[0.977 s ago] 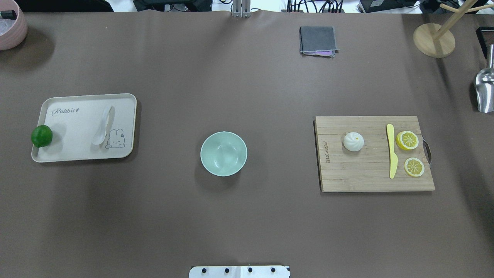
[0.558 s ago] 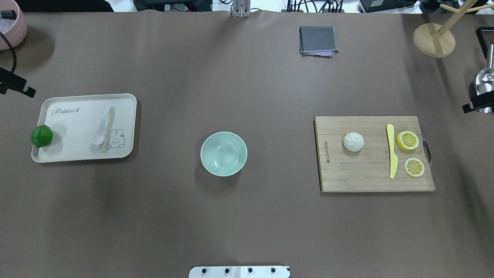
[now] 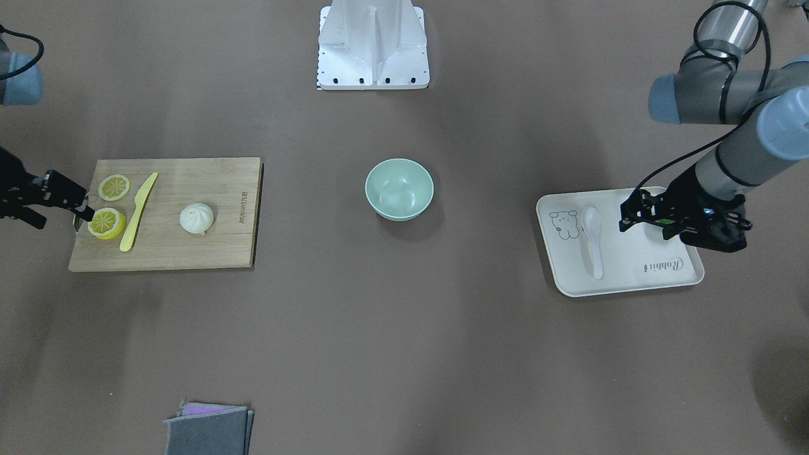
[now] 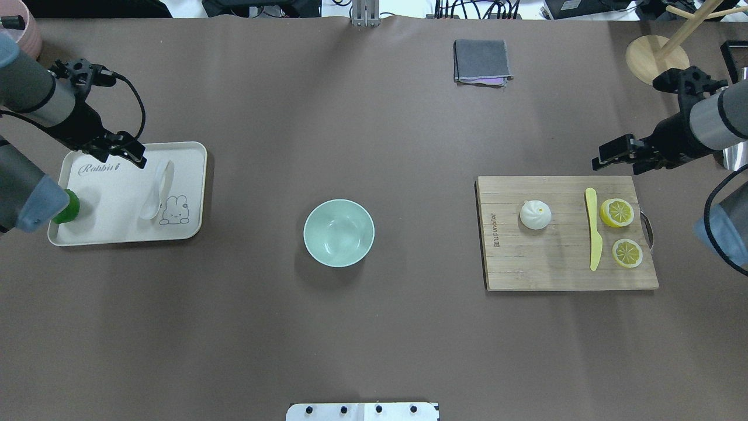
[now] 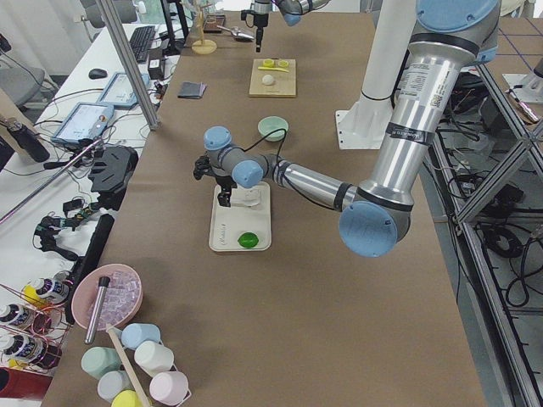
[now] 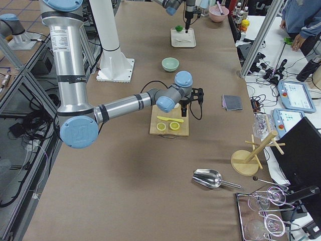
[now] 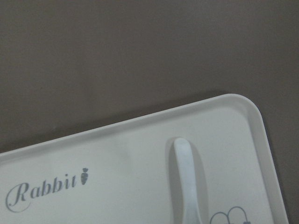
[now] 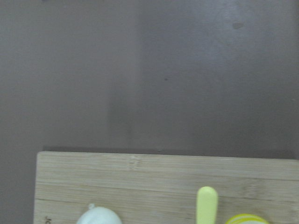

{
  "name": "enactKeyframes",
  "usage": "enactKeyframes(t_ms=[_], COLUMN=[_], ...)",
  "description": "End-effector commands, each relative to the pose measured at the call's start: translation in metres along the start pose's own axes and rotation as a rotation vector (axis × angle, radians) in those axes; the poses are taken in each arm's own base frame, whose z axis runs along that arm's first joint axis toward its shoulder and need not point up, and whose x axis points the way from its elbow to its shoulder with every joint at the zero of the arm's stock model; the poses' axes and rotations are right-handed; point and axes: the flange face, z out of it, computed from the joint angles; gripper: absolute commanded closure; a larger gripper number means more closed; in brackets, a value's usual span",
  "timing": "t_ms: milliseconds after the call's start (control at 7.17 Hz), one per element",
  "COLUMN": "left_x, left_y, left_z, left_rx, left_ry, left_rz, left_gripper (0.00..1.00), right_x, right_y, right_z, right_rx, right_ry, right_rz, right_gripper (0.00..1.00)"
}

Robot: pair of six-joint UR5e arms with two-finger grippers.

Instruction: Put spoon and bun in bowl

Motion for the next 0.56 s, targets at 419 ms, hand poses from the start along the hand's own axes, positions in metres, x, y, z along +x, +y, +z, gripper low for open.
enactKeyframes(t_ms=[419], left_x=[0.038], left_y=[0.007], left_z=[0.062], left_rx=[-0.042], left_ry=[-0.074], left_rz=[0.058], left_gripper=[0.43], right_x=[-0.058], right_y=[0.021], right_z=[0.022], right_rx=[0.024], right_ry=[-0.001], right_rz=[-0.045], right_gripper=[0.05])
